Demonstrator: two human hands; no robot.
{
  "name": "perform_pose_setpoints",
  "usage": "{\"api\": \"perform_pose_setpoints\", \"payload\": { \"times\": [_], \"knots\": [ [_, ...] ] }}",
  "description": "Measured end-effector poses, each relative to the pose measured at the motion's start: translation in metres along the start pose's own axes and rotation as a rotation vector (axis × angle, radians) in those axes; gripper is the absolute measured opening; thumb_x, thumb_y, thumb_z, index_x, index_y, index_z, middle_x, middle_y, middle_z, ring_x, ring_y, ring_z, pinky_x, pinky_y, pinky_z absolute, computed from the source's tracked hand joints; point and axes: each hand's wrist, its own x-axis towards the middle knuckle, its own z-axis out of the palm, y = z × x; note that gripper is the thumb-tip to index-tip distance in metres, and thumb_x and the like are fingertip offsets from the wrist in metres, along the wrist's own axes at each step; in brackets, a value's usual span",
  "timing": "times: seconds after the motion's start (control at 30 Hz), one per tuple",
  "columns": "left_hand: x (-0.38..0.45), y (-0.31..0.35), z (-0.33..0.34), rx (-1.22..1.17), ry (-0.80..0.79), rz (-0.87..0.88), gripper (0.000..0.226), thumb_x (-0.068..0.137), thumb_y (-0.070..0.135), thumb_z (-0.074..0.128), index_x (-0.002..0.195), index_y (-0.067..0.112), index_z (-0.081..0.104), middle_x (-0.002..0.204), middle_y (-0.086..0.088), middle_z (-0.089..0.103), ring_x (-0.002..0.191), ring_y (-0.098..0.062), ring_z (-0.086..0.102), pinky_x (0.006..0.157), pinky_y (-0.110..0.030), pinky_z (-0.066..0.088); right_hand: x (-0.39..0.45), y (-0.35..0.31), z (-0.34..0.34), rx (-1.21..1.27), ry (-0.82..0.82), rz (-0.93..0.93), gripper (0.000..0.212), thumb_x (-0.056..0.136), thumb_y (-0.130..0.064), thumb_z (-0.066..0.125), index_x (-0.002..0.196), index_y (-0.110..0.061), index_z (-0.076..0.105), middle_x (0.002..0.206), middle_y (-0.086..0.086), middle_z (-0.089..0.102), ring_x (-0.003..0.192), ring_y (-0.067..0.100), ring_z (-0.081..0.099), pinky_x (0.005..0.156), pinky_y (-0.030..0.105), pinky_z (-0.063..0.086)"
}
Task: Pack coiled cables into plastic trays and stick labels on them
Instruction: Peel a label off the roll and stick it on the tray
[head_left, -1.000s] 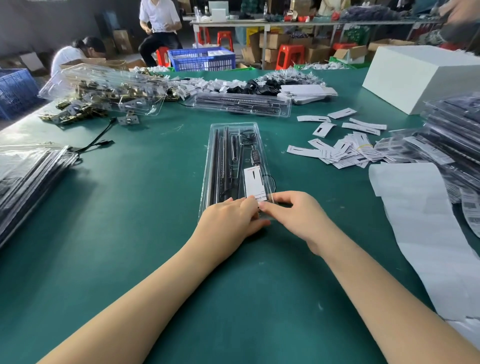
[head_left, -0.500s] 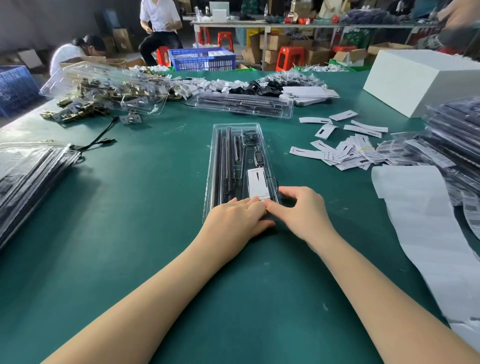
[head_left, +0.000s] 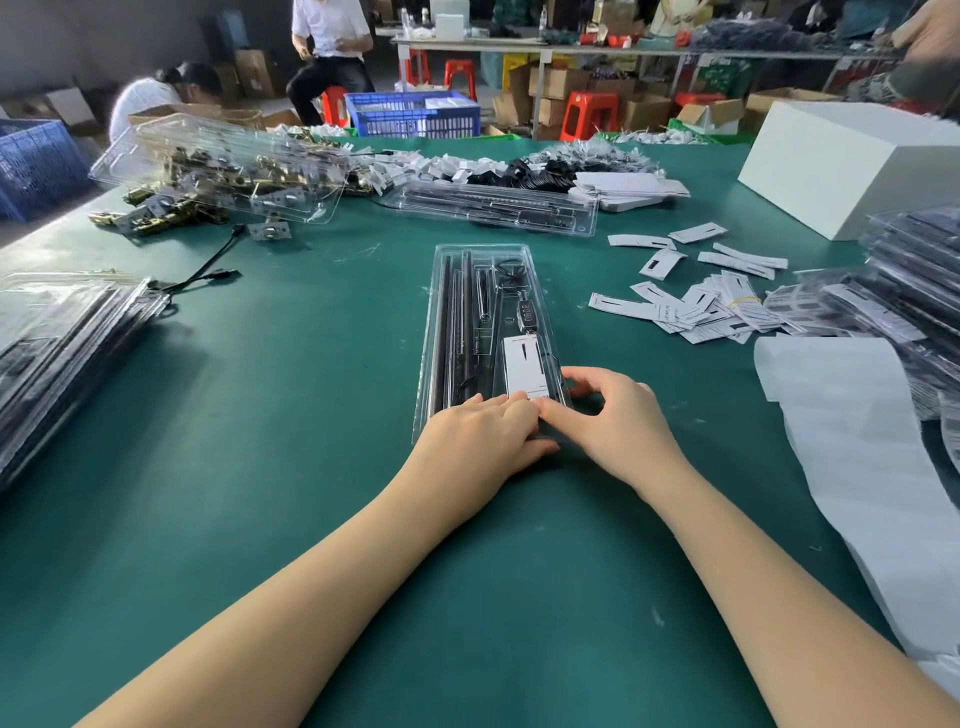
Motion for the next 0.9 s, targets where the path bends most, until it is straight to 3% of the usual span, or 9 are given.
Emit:
{"api": "perform_pose_setpoints", "payload": {
  "times": [0.13,0.23,0.37,0.5,0.6,0.67,0.77,0.83,0.9],
  "knots": [
    [0.001,0.002,-0.001,0.04,-0.019,0.01,0.03,0.078,0.028,0.079,0.072,0.003,0.064,0.073,-0.006,0.069,0.066,-0.024,0.069,0.066,-0.039,0.059,0.007,0.003,0.0,0.075,-0.045,0.104,0.055,0.07,-0.044,0.083,0.12,-0.029,0.064,0.103,-0.011,0.064,0.119,0.02,0.048,0.104,0.037,0.041],
    [0.001,0.002,-0.001,0.044,-0.028,0.012,0.031,0.075,0.03,0.081,0.071,0.004,0.064,0.069,-0.006,0.067,0.062,-0.024,0.068,0.062,-0.038,0.059,0.02,0.001,-0.001,0.182,-0.172,0.219,0.06,0.066,-0.034,0.087,0.121,-0.021,0.064,0.113,-0.002,0.067,0.125,0.025,0.047,0.107,0.041,0.04],
    [0.002,0.001,0.0,0.059,-0.052,0.011,0.031,0.076,0.031,0.08,0.07,0.005,0.063,0.066,-0.005,0.066,0.06,-0.025,0.068,0.062,-0.038,0.059,0.038,-0.01,-0.01,0.342,-0.332,0.352,0.037,0.076,-0.013,0.079,0.111,-0.006,0.069,0.121,0.008,0.066,0.118,0.02,0.055,0.109,0.038,0.036],
    [0.001,0.0,0.002,0.049,-0.071,-0.02,0.032,0.084,0.033,0.073,0.074,0.005,0.062,0.071,-0.006,0.066,0.067,-0.027,0.068,0.073,-0.042,0.058,0.05,-0.018,-0.016,0.228,-0.349,0.413,0.02,0.087,-0.014,0.066,0.101,-0.002,0.069,0.116,0.01,0.066,0.117,0.027,0.056,0.107,0.041,0.038],
    [0.003,0.0,0.005,0.061,-0.113,-0.034,0.036,0.093,0.042,0.058,0.088,0.007,0.062,0.088,-0.005,0.068,0.085,-0.026,0.067,0.09,-0.039,0.051,0.053,-0.025,-0.01,0.035,-0.283,0.356,0.03,0.089,-0.016,0.061,0.11,0.005,0.065,0.112,0.015,0.066,0.111,0.029,0.058,0.085,0.032,0.044],
    [0.003,-0.002,0.008,0.093,-0.17,-0.062,0.042,0.098,0.05,0.042,0.1,0.011,0.058,0.102,0.0,0.065,0.099,-0.022,0.063,0.1,-0.033,0.042,0.048,-0.027,-0.003,-0.009,-0.154,0.325,0.029,0.085,-0.015,0.065,0.107,0.004,0.068,0.115,0.02,0.066,0.114,0.034,0.058,0.089,0.038,0.049],
    [0.004,-0.003,0.008,0.097,-0.192,-0.068,0.044,0.099,0.052,0.039,0.103,0.011,0.056,0.106,0.0,0.064,0.104,-0.02,0.062,0.104,-0.032,0.038,0.037,-0.02,0.003,0.023,0.042,0.236,0.029,0.078,-0.02,0.074,0.102,-0.004,0.072,0.102,0.016,0.072,0.104,0.031,0.064,0.089,0.041,0.052],
    [0.005,-0.002,0.007,0.111,-0.217,-0.062,0.043,0.099,0.049,0.041,0.103,0.01,0.057,0.106,-0.002,0.065,0.105,-0.021,0.062,0.106,-0.033,0.037,0.032,-0.016,0.003,0.093,0.077,0.236,0.04,0.077,-0.027,0.079,0.114,-0.017,0.07,0.101,0.002,0.072,0.103,0.02,0.064,0.094,0.035,0.049],
    [0.004,0.001,0.004,0.076,-0.21,-0.074,0.04,0.097,0.043,0.05,0.098,0.005,0.061,0.1,-0.008,0.067,0.101,-0.026,0.065,0.103,-0.039,0.042,0.035,-0.013,0.004,0.103,0.028,0.248,0.042,0.079,-0.03,0.078,0.118,-0.02,0.068,0.11,-0.003,0.069,0.11,0.019,0.061,0.1,0.039,0.045]
  ]
}}
